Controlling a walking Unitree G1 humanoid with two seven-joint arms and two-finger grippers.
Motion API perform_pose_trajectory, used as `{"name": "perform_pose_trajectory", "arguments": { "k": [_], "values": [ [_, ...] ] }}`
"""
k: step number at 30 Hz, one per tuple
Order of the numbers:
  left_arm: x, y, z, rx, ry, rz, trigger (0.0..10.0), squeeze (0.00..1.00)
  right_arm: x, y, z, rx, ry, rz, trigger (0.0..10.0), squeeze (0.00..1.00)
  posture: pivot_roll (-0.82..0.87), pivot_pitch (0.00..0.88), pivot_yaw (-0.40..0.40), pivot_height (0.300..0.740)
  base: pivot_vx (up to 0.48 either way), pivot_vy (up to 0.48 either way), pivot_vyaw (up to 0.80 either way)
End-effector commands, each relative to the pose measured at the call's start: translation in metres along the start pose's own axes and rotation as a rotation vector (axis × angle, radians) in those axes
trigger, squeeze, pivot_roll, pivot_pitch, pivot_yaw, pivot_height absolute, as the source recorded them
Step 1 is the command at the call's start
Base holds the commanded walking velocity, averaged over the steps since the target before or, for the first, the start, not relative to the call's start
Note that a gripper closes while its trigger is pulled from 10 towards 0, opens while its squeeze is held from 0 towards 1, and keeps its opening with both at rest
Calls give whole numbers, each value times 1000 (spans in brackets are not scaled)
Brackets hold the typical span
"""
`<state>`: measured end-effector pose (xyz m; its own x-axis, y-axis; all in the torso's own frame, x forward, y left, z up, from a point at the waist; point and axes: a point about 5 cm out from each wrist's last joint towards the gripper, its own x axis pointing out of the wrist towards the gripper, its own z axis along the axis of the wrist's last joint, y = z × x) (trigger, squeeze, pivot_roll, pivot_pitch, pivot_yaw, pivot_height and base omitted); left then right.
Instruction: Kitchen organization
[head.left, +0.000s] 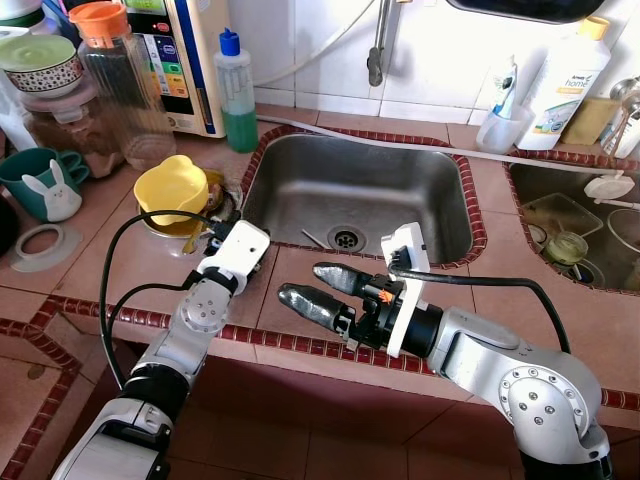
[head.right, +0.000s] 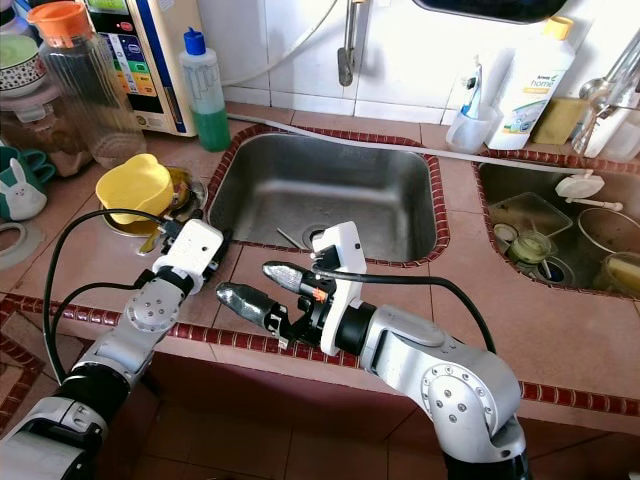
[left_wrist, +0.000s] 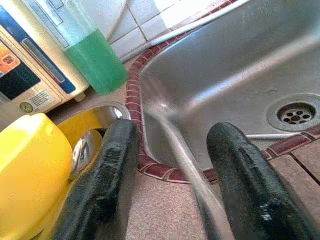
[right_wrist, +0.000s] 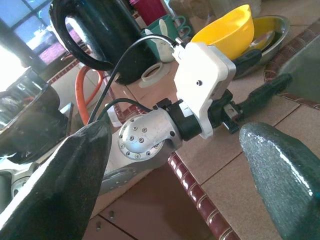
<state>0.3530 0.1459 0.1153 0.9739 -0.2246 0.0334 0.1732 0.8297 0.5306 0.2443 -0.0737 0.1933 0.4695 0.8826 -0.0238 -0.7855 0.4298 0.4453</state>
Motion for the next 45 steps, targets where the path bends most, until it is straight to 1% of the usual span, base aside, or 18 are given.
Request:
{"name": "perform_pose_trajectory", "arguments": {
  "k": [1,3,4,7,8,12,13,14,15,23,24,25,26,27,28,29,32,45],
  "values": [
    [-2,-1,-8,15,35,-13,2157,0,-1,4,5,-22,-7,8,10000,0,-50,129,6,740,0,0,0],
    [-3,0,-9,17,40,-6,2235,0,-1,3,5,-20,-10,4,10000,0,-49,129,6,740,0,0,0],
    [-3,1,-11,14,45,-2,1490,0,-1,3,5,-19,-13,-1,10000,0,-48,129,6,740,0,0,0],
    [-4,1,-11,11,48,0,1608,0,-1,2,5,-21,-14,-6,10000,0,-48,129,6,740,0,0,0],
    [-4,1,-12,11,48,1,2157,0,0,2,5,-21,-16,-5,10000,0,-48,128,6,740,0,0,0],
    [-4,1,-12,11,46,1,1765,0,0,2,5,-21,-18,-4,10000,0,-46,128,6,740,0,0,0],
    [-4,1,-12,11,44,2,902,0,0,2,5,-21,-17,-4,10000,0,-46,128,6,740,0,0,0],
    [-4,1,-12,11,44,2,902,0,0,2,5,-21,-17,-4,10000,0,-46,128,6,740,0,0,0],
    [-4,2,-11,12,35,14,0,0,0,2,5,-21,-17,-4,10000,0,-44,128,7,740,0,0,0],
    [-9,17,5,10,-70,147,0,0,1,3,3,-17,-16,-2,10000,0,-39,127,6,740,0,0,0],
    [-11,21,6,-2,-73,187,3804,0,2,2,3,-17,-16,-2,10000,0,-34,127,5,740,0,0,0],
    [-11,21,6,-2,-73,187,3804,0,2,2,3,-17,-16,-2,10000,0,-34,127,5,740,0,0,0],
    [-12,23,6,-9,-70,207,8627,0,2,2,3,-15,-16,-2,10000,0,-29,127,4,740,0,0,0],
    [-13,24,7,-18,-78,216,10000,0,2,2,3,-14,-17,-1,10000,0,-29,127,4,740,0,0,0],
    [-13,24,7,-18,-78,216,10000,0,2,2,3,-14,-17,-1,10000,0,-29,127,4,740,0,0,0],
    [-14,25,7,-23,-86,232,10000,1000,3,2,3,-14,-16,1,10000,0,-27,127,4,740,0,0,0],
    [-21,29,10,-48,-116,280,10000,1000,5,4,2,-13,-16,13,10000,0,-21,123,4,740,0,0,0],
    [-40,34,16,18,-154,323,10000,1000,6,4,2,-13,-17,17,10000,0,-18,119,7,740,0,0,0]
  ]
}}
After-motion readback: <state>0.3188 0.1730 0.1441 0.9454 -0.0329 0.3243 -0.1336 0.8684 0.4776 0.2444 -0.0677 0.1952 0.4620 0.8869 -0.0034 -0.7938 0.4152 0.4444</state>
